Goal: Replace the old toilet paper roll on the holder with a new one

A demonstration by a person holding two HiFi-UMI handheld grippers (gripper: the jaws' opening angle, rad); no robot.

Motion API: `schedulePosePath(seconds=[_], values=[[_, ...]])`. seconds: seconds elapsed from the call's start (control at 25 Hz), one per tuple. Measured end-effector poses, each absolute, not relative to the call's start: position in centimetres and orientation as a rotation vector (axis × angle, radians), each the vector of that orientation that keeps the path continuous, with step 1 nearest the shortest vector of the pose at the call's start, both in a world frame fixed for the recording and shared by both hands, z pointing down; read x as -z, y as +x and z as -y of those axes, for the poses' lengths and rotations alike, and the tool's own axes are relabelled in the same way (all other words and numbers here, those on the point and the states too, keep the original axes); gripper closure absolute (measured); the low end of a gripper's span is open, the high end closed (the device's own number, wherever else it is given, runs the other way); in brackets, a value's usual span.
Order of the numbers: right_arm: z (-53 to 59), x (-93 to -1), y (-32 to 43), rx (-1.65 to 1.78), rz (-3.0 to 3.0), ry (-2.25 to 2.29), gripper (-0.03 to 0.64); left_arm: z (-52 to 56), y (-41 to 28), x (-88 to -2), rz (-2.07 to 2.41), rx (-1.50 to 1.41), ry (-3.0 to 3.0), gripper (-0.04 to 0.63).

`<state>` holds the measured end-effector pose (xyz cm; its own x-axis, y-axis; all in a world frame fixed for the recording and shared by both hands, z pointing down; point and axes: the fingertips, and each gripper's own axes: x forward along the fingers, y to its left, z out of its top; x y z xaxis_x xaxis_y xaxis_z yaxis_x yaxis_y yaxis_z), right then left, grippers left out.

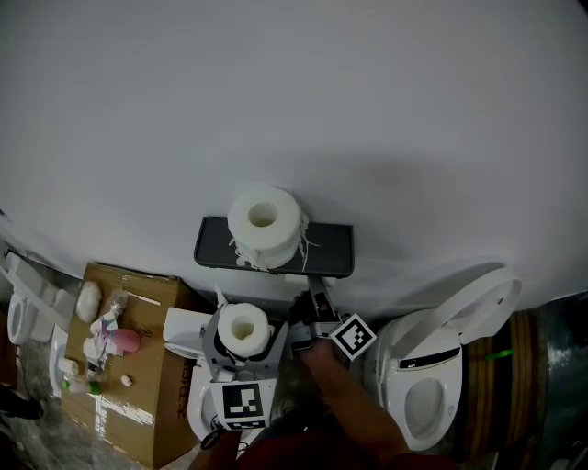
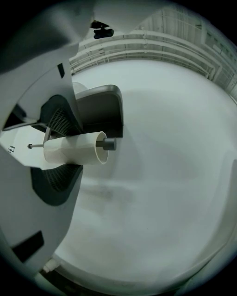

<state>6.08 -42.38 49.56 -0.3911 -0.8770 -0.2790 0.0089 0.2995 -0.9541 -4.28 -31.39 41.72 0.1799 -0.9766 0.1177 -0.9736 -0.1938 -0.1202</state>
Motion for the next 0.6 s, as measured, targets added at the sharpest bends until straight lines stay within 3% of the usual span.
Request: schedulePosePath(seconds=[0.6], values=[[42.1,-50.1,16.5,1.114,-1.527,-0.949,0.417,32.0,-0.3,-41.7,-1.872,0.221,-2.491,0.15]])
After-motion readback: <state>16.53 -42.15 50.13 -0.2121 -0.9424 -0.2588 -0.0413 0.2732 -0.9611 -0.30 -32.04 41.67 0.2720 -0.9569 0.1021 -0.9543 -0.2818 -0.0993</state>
